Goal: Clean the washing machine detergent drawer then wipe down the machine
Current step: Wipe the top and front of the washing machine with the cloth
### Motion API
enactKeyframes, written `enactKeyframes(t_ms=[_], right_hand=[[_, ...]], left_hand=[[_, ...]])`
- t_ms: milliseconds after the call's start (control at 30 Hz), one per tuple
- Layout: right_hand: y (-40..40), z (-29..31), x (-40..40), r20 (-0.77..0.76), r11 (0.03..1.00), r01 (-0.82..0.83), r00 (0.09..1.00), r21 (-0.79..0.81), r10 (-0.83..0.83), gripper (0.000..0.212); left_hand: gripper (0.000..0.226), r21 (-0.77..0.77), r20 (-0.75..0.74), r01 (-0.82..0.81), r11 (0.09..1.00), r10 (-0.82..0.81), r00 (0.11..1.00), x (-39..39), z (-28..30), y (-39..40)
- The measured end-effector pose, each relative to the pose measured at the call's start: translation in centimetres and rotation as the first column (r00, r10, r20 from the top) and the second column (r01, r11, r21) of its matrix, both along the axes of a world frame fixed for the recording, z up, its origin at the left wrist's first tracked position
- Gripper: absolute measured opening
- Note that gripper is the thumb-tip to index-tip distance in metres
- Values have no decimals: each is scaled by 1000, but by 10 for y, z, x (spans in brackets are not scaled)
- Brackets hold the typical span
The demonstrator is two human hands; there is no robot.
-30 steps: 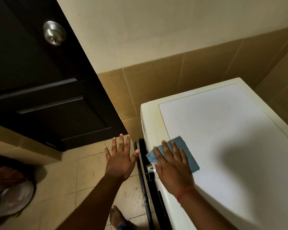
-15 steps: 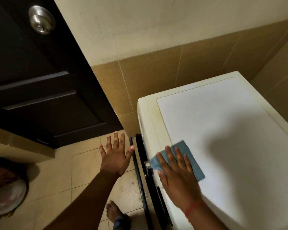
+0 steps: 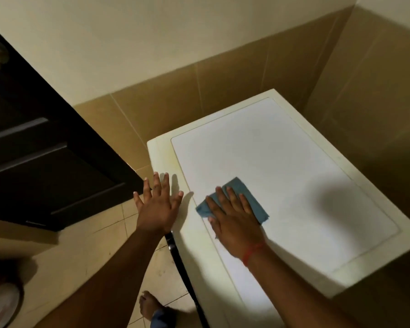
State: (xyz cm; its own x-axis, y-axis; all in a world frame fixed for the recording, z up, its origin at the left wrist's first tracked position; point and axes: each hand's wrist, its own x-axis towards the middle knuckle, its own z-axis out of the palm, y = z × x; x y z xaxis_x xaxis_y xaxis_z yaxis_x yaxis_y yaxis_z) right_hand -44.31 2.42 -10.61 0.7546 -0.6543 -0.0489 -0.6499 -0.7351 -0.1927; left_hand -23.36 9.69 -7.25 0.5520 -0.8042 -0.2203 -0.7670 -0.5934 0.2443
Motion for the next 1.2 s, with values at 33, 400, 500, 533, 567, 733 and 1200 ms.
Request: enactKeyframes(t_ms=[33,400,500,533,567,733,1200], right_hand=[[7,0,-18,-4,1000,-27,1000,1,27,54],[-107,-4,-102,-66,992,110,991,-54,-113,63],[-80,-3,-131,-62,986,-162,985,-50,158,57],[-88,-3,-140,-64,973,-222,974,-63,218,56],[-102,-3,-146,-60,970,-226,973,-87,222,55],[-150,-7,-142,-68,980,159,983,-123,-169,56],[-218,5,-160,-152,944,305,935,-124,-322,65]], left_hand=[[73,1,4,5,1000,-5,1000,-9,2,-4],[71,28,74,-43,999,41,996,-91,18,-8],[72,35,84,-46,998,43,996,-100,23,-6],[72,43,89,-46,998,42,995,-101,23,-5],[73,49,93,-51,998,46,995,-99,24,-4],[74,63,98,-81,995,74,992,-93,22,-4],[80,69,108,-34,997,27,994,-94,13,2]])
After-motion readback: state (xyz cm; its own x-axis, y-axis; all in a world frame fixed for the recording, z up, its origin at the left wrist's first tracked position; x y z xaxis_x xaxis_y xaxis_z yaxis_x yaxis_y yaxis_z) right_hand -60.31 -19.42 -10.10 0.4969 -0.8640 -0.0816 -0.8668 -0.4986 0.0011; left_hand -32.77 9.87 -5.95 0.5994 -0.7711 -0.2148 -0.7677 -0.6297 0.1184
